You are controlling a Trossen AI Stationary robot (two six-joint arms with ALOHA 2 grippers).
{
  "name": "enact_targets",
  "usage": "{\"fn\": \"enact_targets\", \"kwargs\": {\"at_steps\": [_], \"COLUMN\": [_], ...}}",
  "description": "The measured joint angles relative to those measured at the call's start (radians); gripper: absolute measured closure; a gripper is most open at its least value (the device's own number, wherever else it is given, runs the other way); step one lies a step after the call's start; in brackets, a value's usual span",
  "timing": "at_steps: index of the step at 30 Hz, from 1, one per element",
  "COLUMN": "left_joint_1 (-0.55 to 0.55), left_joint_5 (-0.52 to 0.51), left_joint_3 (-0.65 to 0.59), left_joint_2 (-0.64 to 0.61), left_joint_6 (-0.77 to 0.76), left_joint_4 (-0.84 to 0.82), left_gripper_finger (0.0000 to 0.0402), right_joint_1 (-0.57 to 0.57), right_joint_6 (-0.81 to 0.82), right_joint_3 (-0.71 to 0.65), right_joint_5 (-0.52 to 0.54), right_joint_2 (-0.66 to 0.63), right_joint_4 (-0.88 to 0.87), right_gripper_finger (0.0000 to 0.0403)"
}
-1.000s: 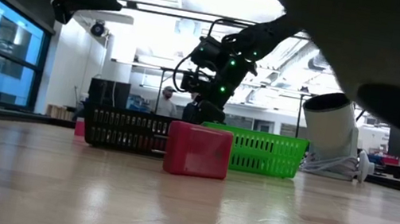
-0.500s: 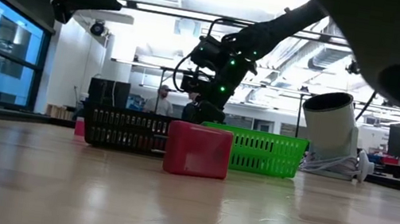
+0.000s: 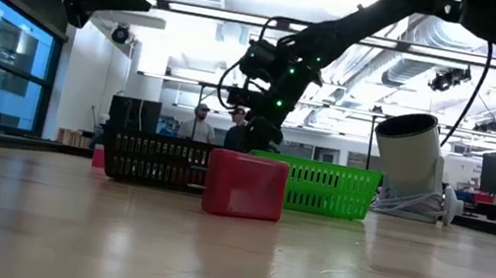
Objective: Pick & Place Office items
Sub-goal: Put the green charger adapter into the black bin
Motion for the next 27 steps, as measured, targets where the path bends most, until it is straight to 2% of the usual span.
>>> {"fn": "enact_targets", "kwargs": {"at_steps": [17,27], "left_joint_1": [0.000,0.000], "left_joint_5": [0.000,0.000], "left_joint_3": [0.000,0.000], "left_joint_2": [0.000,0.000], "left_joint_6": [0.000,0.000], "left_joint_4": [0.001,0.001], "left_gripper_finger": [0.0198,0.0198], "right_joint_1": [0.026,0.108], "right_joint_6": [-0.016,-0.045], "right_joint_3": [0.000,0.000], "right_joint_5": [0.004,0.005], "right_joint_2": [-0.041,-0.091], "right_joint_4": [-0.021,-0.050], "right_gripper_finger": [0.0297,0.0359]}}
